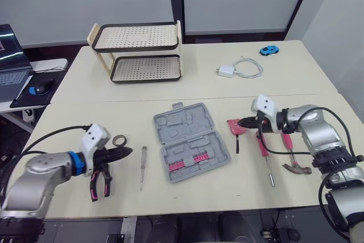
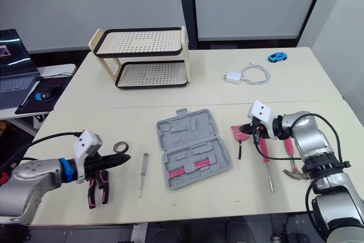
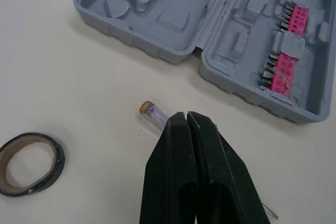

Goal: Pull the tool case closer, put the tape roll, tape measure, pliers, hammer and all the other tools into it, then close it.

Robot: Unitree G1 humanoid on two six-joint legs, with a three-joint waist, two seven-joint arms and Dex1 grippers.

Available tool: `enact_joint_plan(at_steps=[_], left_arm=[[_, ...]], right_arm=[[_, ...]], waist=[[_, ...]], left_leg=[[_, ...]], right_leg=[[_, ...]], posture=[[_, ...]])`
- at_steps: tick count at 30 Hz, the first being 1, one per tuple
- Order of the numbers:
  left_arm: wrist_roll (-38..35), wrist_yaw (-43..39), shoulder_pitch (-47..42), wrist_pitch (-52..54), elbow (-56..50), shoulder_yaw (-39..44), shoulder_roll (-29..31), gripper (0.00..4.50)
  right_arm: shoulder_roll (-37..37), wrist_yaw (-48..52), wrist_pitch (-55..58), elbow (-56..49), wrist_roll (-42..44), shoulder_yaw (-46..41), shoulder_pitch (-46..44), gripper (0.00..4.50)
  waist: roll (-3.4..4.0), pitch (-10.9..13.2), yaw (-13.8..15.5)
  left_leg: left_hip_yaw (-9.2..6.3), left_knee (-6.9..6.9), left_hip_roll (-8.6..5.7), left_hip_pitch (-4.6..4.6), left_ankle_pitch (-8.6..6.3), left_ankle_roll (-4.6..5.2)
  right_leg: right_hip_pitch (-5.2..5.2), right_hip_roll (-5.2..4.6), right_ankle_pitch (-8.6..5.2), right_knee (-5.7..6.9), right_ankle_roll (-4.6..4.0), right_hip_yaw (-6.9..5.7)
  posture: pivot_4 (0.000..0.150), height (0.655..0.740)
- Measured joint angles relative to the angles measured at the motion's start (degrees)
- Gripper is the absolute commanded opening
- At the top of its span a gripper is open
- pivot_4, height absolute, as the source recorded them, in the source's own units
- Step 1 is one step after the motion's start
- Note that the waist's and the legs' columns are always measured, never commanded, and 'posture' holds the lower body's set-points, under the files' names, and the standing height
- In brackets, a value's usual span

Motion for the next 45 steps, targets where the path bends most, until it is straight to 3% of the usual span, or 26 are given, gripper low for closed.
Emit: enact_joint_plan(at_steps=[18, 45], left_arm=[[10.93, 9.68, -6.43, -3.74, 3.98, -12.42, -8.35, 0.02], [15.4, 11.56, -12.79, -3.75, 12.37, -15.77, -13.43, 0.02]], right_arm=[[6.62, -4.8, -2.14, 8.36, -7.78, 5.32, -5.97, 0.0], [14.18, -8.91, -11.58, 27.33, -15.51, 8.58, -13.36, 0.0]], waist=[[-0.02, -0.01, -0.09], [-0.01, -0.01, -0.66]], left_leg=[[-0.02, -0.02, -0.01, 0.0, 0.09, -0.17], [-0.03, -0.01, -0.02, -0.02, 0.1, -0.2]], right_leg=[[-0.05, 0.01, 0.0, 0.01, 0.0, -0.01], [-0.12, 0.01, 0.0, 0.03, 0.0, 0.0]], posture=[[0.15, 0.74], [0.15, 0.74]])
